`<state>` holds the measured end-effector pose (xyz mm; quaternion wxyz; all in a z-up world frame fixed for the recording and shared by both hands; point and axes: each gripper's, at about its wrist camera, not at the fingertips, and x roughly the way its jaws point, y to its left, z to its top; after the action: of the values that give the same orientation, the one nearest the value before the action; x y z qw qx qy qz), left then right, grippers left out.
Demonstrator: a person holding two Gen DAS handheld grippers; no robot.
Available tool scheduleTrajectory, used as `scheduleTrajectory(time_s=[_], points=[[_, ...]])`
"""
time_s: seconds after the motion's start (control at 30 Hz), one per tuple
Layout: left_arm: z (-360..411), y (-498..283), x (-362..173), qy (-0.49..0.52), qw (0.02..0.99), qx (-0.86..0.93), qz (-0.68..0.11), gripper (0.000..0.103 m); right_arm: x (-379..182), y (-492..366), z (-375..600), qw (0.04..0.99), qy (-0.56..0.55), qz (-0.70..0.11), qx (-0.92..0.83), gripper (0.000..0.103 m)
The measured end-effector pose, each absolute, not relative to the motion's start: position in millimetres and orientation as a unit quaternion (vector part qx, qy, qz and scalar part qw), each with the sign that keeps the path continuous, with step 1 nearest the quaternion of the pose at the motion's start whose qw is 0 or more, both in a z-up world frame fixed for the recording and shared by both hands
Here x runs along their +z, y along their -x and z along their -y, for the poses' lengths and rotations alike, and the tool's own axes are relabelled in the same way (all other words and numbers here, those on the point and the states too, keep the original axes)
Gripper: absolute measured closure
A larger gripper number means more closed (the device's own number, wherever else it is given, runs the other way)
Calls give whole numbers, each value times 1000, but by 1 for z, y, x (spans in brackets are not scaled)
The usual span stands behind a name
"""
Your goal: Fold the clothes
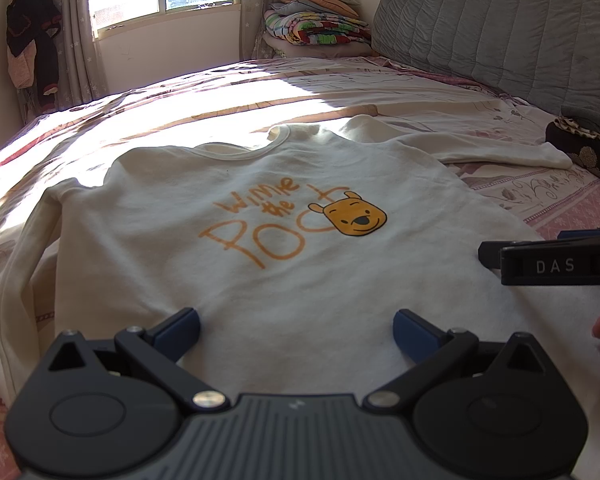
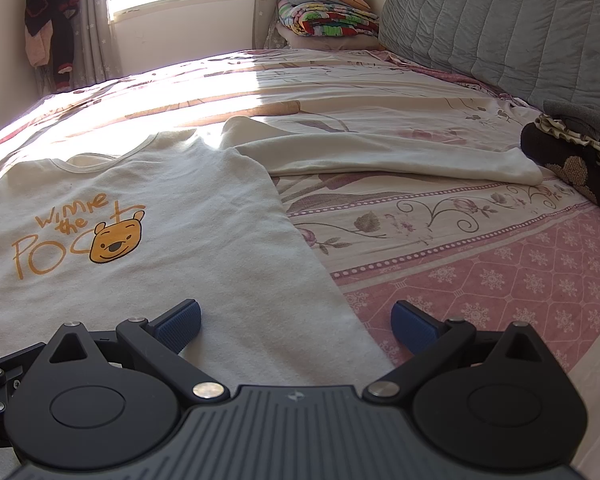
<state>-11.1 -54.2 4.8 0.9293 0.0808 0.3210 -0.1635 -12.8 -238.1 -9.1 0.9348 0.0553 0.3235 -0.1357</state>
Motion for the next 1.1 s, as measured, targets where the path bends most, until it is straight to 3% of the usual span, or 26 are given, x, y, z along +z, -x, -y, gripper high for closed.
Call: scheduleTrajectory(time_s=[0.37,0.67,1.1], points=[[54,11,5,-81,929,-163,-321,0,1,4,239,931,-48,-346,-107,0],[55,11,5,-81,929,-163,-321,0,27,0,234,956,-66,-285,-20,0],[38,12,15,-56,934,-118,-333,0,40,-16,230,926,-191,-326,27,0]])
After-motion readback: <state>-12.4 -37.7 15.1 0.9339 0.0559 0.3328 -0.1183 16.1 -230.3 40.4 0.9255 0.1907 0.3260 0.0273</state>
